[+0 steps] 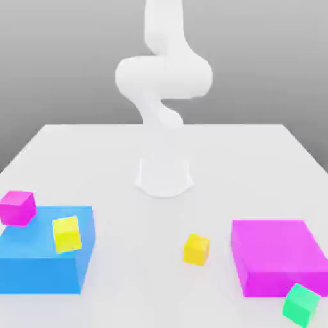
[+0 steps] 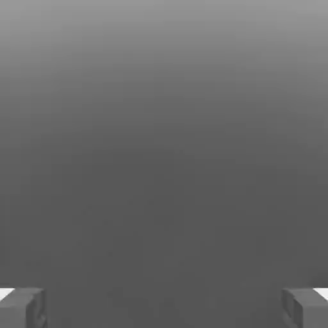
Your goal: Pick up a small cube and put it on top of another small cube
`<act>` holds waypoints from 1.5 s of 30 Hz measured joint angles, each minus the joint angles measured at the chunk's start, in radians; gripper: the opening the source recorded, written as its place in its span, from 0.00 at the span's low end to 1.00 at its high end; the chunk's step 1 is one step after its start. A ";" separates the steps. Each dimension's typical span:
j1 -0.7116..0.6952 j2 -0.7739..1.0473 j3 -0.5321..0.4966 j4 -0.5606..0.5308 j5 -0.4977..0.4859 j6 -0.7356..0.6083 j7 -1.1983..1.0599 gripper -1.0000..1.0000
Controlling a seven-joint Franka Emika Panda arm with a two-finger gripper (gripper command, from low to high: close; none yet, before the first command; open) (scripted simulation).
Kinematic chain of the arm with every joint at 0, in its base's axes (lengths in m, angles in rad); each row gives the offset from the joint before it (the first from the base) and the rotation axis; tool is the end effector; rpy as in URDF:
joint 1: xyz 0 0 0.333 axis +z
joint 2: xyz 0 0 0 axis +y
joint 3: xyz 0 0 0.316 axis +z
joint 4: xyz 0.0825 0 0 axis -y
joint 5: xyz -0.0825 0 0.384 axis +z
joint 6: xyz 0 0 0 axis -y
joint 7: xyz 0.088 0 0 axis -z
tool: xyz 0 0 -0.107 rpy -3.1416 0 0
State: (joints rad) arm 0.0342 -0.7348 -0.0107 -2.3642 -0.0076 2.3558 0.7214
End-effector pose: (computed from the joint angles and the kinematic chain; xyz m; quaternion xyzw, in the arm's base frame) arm 0.3743 0.0074 0.6611 -0.8790 0.3181 -0.3308 0.1296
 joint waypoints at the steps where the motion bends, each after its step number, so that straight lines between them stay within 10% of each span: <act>1: 0.018 0.032 -0.007 -0.031 -0.004 0.027 -0.038 0.50; 18: 0.288 0.653 -0.098 -0.564 -0.014 0.532 -0.778 0.50; 26: 0.221 0.967 0.006 -0.544 0.070 0.785 -0.885 0.50; 27: 0.214 0.990 0.013 -0.540 0.070 0.803 -0.885 0.00; 45: 0.246 0.719 -0.008 -0.534 -0.007 0.524 -0.742 0.00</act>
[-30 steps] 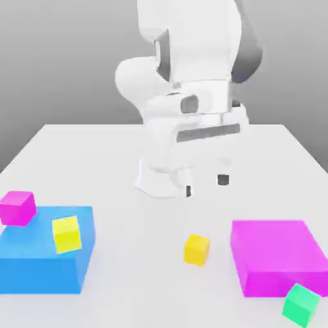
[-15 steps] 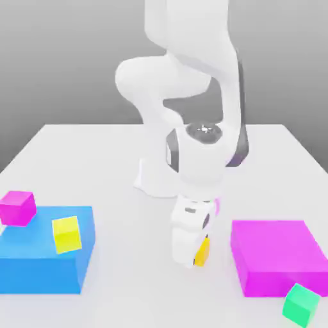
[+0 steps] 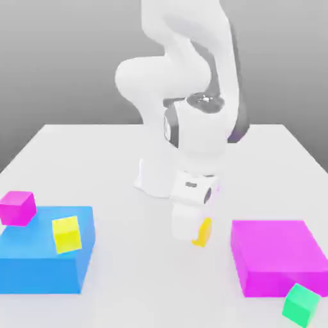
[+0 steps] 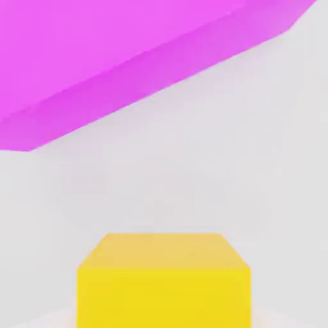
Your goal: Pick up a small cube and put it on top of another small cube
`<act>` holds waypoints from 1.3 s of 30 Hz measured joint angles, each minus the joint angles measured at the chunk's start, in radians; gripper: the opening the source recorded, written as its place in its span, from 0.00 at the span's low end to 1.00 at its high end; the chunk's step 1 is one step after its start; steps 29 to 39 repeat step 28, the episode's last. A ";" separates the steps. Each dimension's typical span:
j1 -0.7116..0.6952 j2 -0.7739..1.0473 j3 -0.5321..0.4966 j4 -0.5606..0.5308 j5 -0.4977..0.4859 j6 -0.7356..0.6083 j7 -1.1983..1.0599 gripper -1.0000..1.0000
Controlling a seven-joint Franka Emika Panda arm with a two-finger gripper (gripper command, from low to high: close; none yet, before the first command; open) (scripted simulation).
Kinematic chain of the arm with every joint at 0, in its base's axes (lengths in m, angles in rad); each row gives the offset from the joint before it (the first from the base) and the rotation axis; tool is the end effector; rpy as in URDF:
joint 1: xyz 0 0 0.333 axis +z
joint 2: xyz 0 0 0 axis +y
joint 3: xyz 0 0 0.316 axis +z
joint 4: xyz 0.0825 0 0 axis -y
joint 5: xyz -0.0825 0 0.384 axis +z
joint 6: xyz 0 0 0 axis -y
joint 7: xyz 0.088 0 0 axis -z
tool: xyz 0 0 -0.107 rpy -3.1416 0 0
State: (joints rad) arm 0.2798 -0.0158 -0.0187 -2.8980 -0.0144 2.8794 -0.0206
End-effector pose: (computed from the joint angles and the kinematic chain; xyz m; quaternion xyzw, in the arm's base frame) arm 0.3316 0.0895 0.1930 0.9891 0.1473 -0.0012 0.0019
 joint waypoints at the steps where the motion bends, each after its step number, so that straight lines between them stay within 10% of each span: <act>1: 0.014 0.010 0.000 0.028 -0.004 -0.018 0.042 0.00; 19: 0.187 0.252 0.033 0.564 0.018 -0.322 0.778 0.00; 24: 0.208 0.399 0.030 0.616 0.025 -0.228 0.835 0.00; 25: 0.209 0.417 0.029 0.618 0.025 -0.211 0.836 1.00; 39: 0.209 0.417 0.029 0.618 0.025 -0.211 0.836 1.00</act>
